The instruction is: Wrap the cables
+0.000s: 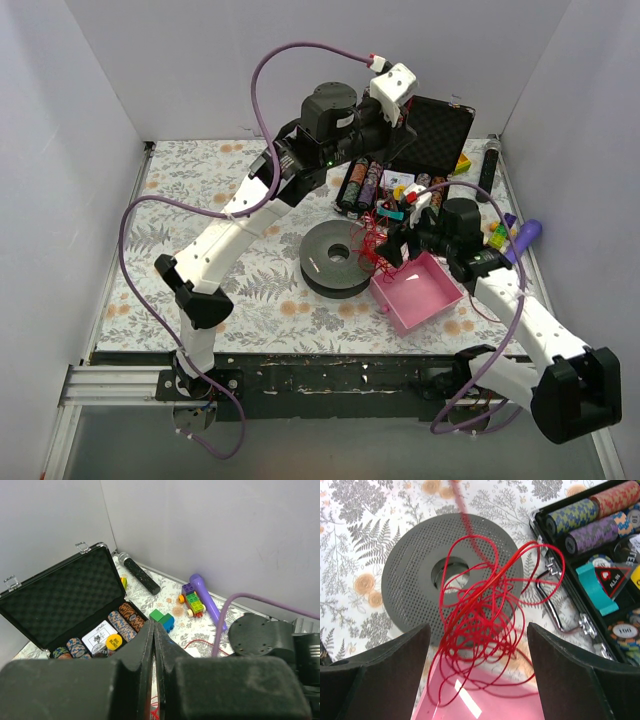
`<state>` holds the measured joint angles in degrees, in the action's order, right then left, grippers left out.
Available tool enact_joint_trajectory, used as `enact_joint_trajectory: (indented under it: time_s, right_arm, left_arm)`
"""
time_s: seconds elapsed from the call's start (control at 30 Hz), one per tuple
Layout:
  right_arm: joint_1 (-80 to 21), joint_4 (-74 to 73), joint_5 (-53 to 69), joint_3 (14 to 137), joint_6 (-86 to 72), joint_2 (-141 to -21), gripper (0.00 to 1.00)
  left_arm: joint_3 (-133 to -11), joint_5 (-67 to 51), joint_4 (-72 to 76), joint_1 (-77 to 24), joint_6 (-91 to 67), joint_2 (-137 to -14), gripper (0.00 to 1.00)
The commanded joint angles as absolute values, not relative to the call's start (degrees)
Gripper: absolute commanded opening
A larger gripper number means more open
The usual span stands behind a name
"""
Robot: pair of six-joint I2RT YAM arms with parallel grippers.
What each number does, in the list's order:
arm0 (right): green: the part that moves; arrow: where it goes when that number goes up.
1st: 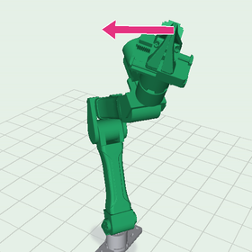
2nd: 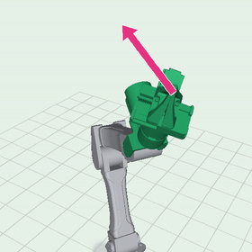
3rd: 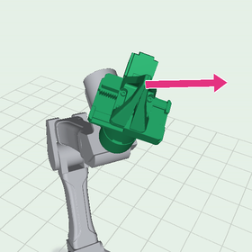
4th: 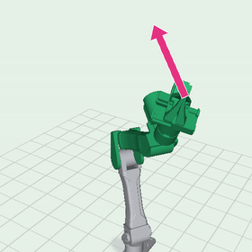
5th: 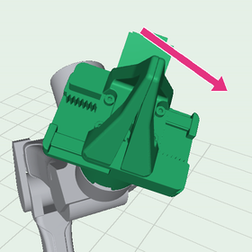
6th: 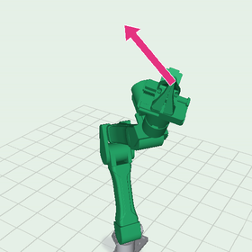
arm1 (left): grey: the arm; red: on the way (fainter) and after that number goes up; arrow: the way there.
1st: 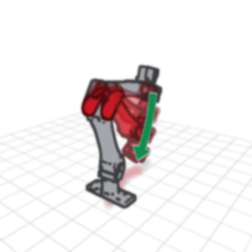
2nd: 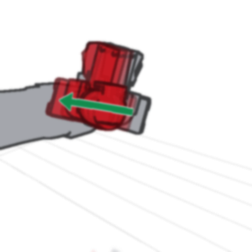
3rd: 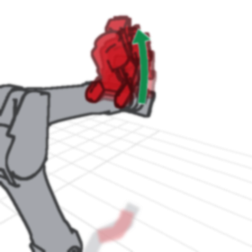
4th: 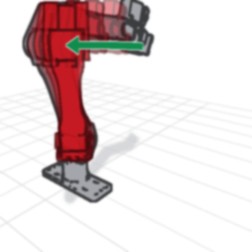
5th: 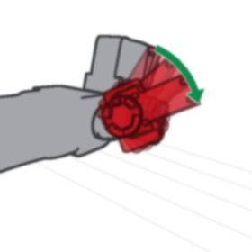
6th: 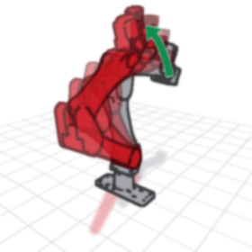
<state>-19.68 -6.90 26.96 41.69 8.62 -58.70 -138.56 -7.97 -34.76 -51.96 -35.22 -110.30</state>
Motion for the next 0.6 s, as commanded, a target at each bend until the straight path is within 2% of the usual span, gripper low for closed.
enact_joint_trajectory:
  time_s: [0.0, 0.13, 0.2, 0.27, 0.37, 0.43, 0.57]
  right_arm:
    - [-19.86, 6.23, 30.58, 42.27, 6.07, -64.06, 0.86]
    - [-19.95, 9.57, 32.43, 41.93, 3.17, -68.28, 0.83]
    - [-19.95, 10.72, 32.34, 41.66, 1.76, -69.69, 0.77]
    - [-19.95, 11.07, 32.61, 41.57, 0.71, -70.75, 0.63]
    - [-19.95, 11.34, 33.31, 41.40, -0.87, -71.80, 0.24]
    - [-19.86, 8.54, 30.17, 42.27, -0.71, -71.55, 0.02]
    - [-18.11, 0.19, 18.57, 43.07, -0.18, -67.60, 0.01]
  left_arm:
    - [-142.20, -8.35, -34.72, -51.86, -35.86, -108.37, 0.00]
    - [-144.49, -7.56, -34.72, -51.94, -35.69, -108.63, 0.00]
    - [-145.28, -7.21, -34.80, -51.94, -35.60, -108.63, 0.00]
    - [-145.98, -6.77, -34.89, -51.94, -35.51, -108.63, 0.00]
    - [-147.04, -5.46, -34.98, -51.94, -35.25, -108.46, 0.00]
    - [-148.09, -0.82, -34.54, -51.94, -34.02, -108.28, 0.00]
    - [-149.41, 12.11, -31.83, -50.81, -27.79, -106.62, 0.00]
